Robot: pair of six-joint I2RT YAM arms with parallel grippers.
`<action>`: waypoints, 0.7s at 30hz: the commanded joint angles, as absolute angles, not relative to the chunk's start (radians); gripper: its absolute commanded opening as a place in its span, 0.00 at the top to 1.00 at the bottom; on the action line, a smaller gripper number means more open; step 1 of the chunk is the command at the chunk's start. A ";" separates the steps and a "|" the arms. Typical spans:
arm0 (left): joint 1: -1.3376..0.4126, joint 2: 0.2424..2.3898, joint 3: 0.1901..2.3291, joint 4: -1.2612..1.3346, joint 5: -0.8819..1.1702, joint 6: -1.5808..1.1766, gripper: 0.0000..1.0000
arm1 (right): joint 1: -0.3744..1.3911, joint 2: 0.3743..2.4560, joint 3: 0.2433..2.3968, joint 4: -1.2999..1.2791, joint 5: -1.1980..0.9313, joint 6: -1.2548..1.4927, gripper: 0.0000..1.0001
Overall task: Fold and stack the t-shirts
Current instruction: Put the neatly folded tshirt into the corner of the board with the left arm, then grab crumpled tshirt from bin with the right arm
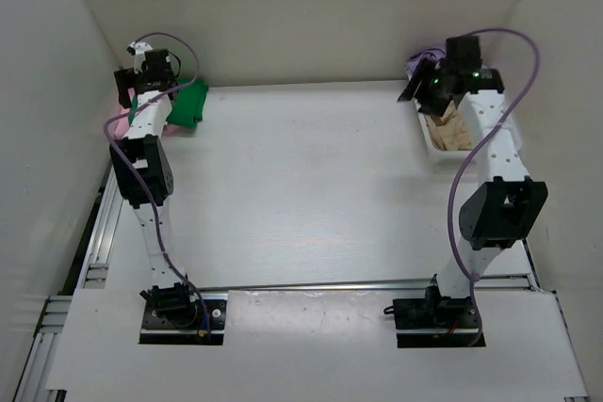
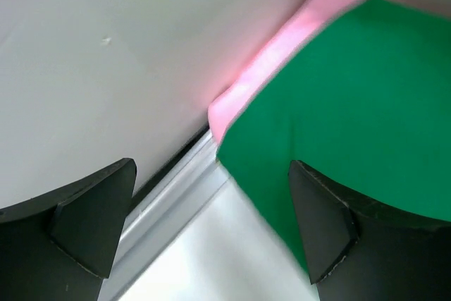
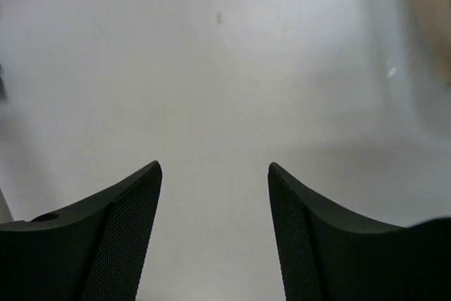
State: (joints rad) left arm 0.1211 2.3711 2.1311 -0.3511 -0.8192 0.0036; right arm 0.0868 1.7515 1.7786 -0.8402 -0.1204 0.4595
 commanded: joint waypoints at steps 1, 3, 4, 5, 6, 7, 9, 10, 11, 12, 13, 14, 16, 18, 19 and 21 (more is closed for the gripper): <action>0.051 2.111 1.951 -0.328 -0.707 0.000 0.00 | -0.006 1.836 1.959 -0.856 -0.026 0.466 0.33; 0.009 2.001 1.866 -0.337 -0.596 0.000 0.00 | -0.060 1.920 2.018 -0.827 0.026 0.518 0.33; -0.004 1.970 1.805 -0.348 -0.560 0.000 0.00 | -0.077 1.951 2.041 -0.809 0.046 0.537 0.32; -0.018 1.939 1.784 -0.377 -0.528 0.000 0.00 | -0.104 2.009 2.077 -0.767 0.069 0.570 0.32; -0.029 1.915 1.784 -0.412 -0.430 0.000 0.00 | -0.115 2.040 2.092 -0.744 0.089 0.581 0.30; -0.040 1.878 1.784 -0.463 -0.361 0.000 0.00 | -0.124 2.074 2.111 -0.723 0.104 0.581 0.27; -0.040 1.864 1.839 -0.622 -0.135 0.000 0.00 | -0.149 2.182 2.187 -0.687 0.095 0.603 0.23; -0.049 1.852 1.862 -0.670 -0.068 0.000 0.00 | -0.149 2.221 2.216 -0.678 0.074 0.617 0.22; -0.049 1.852 1.899 -0.714 -0.010 0.000 0.00 | -0.164 2.291 2.244 -0.669 0.048 0.642 0.21; -0.049 1.861 1.910 -0.785 0.079 0.000 0.00 | -0.178 2.321 2.279 -0.634 -0.012 0.653 0.19; -0.060 1.861 1.910 -0.810 0.103 0.000 0.00 | -0.178 2.345 2.279 -0.611 -0.035 0.664 0.14; -0.077 1.861 1.910 -0.830 0.103 0.000 0.00 | -0.178 2.380 2.279 -0.583 -0.054 0.664 0.13; -0.109 1.852 1.910 -0.859 0.082 0.000 0.00 | -0.178 2.401 2.279 -0.517 -0.063 0.689 0.13; -0.133 1.826 1.879 -0.870 0.040 0.000 0.00 | -0.178 2.414 2.279 -0.506 -0.063 0.701 0.24; -0.144 1.807 1.867 -0.870 -0.016 0.000 0.00 | -0.178 2.396 2.257 -0.506 -0.040 0.701 0.45; -0.169 1.796 1.838 -0.870 -0.058 0.000 0.00 | -0.178 2.341 2.199 -0.506 0.023 0.701 0.69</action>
